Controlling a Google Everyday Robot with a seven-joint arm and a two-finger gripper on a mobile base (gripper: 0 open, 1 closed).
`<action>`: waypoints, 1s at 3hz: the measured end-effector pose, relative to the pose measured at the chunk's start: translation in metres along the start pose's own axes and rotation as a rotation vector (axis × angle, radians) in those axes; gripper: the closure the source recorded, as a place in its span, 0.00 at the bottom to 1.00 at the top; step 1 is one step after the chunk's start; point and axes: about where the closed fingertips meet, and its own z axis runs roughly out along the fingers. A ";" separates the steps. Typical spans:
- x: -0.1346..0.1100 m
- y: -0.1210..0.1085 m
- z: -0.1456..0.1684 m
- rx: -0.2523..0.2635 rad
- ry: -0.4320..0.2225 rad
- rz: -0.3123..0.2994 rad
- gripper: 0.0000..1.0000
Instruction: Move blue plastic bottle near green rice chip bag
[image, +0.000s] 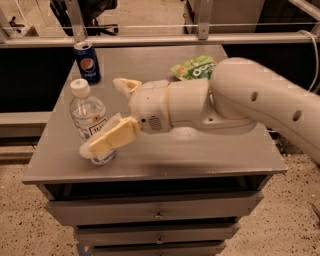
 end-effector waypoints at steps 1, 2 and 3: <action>-0.010 0.002 0.029 -0.005 -0.099 -0.010 0.00; -0.002 0.006 0.046 -0.003 -0.135 -0.008 0.00; 0.011 0.008 0.053 0.001 -0.147 -0.001 0.00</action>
Offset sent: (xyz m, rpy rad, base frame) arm 0.0045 0.0597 -0.0285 0.1778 -0.0296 0.0000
